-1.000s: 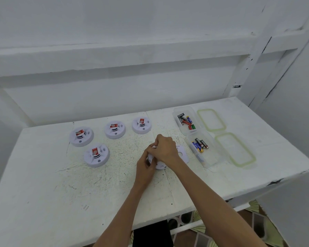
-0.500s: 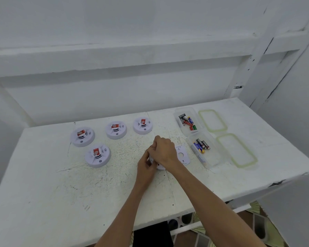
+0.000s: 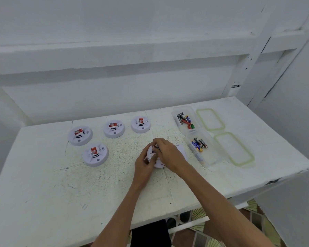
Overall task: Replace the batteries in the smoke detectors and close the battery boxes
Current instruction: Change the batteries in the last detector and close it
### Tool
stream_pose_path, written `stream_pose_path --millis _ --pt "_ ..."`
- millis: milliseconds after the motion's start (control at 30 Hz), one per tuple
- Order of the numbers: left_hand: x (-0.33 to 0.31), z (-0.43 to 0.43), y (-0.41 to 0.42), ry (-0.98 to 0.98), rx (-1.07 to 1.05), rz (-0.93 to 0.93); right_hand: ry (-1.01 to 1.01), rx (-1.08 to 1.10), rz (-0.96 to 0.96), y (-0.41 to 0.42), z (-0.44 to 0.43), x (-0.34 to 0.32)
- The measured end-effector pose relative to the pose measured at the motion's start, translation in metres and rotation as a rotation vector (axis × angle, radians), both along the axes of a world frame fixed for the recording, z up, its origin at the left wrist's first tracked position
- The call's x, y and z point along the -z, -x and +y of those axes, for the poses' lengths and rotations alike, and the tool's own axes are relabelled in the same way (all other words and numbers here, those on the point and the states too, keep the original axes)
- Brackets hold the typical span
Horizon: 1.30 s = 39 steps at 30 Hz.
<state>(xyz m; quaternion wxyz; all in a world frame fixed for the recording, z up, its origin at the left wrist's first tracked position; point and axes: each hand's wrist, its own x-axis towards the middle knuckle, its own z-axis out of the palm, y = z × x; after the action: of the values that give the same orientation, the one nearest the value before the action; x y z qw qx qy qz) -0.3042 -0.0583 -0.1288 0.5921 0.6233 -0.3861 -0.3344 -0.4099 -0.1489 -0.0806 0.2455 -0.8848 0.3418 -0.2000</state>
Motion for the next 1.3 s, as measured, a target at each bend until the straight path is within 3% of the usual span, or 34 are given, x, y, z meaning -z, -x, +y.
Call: stream_pose_path --millis 167,433,700,1067,1300 --pt "0.003 -0.002 -0.001 -0.034 0.001 0.019 0.003 0.194 -0.24 0.003 0.006 -0.003" --pt "0.002 0.0 -0.002 -0.025 0.054 0.076 0.021 0.473 -0.4 0.04 -0.024 -0.022" --pt "0.001 0.0 -0.003 -0.046 0.06 0.085 -0.124 0.732 -0.189 0.095 -0.06 0.002" --pt "0.001 0.0 -0.001 -0.056 0.048 0.109 -0.218 0.794 -0.241 0.106 -0.055 0.0" --pt "0.003 -0.001 -0.001 -0.053 0.045 0.118 -0.171 0.804 -0.174 0.099 -0.052 0.001"
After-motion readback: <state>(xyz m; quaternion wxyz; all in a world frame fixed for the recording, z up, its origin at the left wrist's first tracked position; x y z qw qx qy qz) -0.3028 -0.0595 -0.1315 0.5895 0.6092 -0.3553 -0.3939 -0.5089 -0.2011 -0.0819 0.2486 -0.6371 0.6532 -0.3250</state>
